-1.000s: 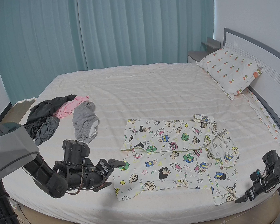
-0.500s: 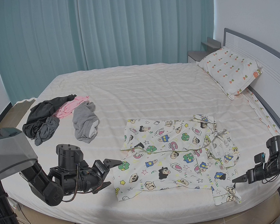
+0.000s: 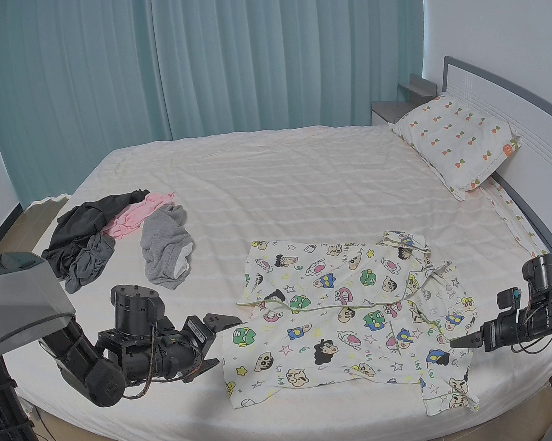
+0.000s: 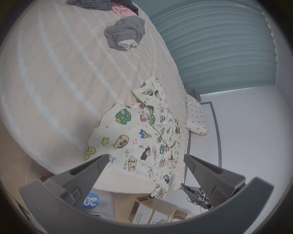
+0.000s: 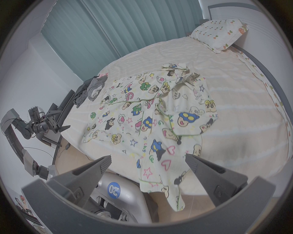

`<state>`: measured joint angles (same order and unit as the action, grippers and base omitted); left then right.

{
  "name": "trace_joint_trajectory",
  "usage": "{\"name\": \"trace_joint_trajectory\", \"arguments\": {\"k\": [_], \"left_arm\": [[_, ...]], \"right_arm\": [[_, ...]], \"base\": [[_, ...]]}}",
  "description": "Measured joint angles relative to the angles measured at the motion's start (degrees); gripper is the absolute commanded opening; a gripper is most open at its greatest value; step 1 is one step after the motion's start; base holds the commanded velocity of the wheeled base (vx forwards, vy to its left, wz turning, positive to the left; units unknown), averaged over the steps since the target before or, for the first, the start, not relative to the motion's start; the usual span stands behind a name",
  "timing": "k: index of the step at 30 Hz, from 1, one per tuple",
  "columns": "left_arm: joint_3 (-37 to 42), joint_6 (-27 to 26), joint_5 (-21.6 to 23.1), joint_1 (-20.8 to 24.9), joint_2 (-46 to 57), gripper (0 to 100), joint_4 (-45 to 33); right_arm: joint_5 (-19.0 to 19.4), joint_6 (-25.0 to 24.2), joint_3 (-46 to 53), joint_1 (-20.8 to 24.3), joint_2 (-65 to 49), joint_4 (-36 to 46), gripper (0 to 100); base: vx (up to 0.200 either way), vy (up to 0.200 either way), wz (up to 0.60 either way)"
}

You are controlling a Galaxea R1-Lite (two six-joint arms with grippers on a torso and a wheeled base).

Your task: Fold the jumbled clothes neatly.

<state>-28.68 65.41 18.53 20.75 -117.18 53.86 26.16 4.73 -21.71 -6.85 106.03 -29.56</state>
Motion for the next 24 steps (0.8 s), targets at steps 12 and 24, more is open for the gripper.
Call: {"name": "trace_joint_trajectory", "arguments": {"k": [12, 24], "left_arm": [[-0.1, 0.3, -0.2, 0.0, -0.1, 100, 0.0], [-0.4, 0.4, -0.1, 0.1, -0.4, 100, 0.0]], "right_arm": [[0.0, 0.1, 0.2, 0.2, -0.6, 0.0, 100], [0.0, 0.1, 0.4, 0.9, -0.8, 0.0, 100]], "base": [[0.0, 0.0, 0.0], [0.0, -0.05, 0.0]]}}
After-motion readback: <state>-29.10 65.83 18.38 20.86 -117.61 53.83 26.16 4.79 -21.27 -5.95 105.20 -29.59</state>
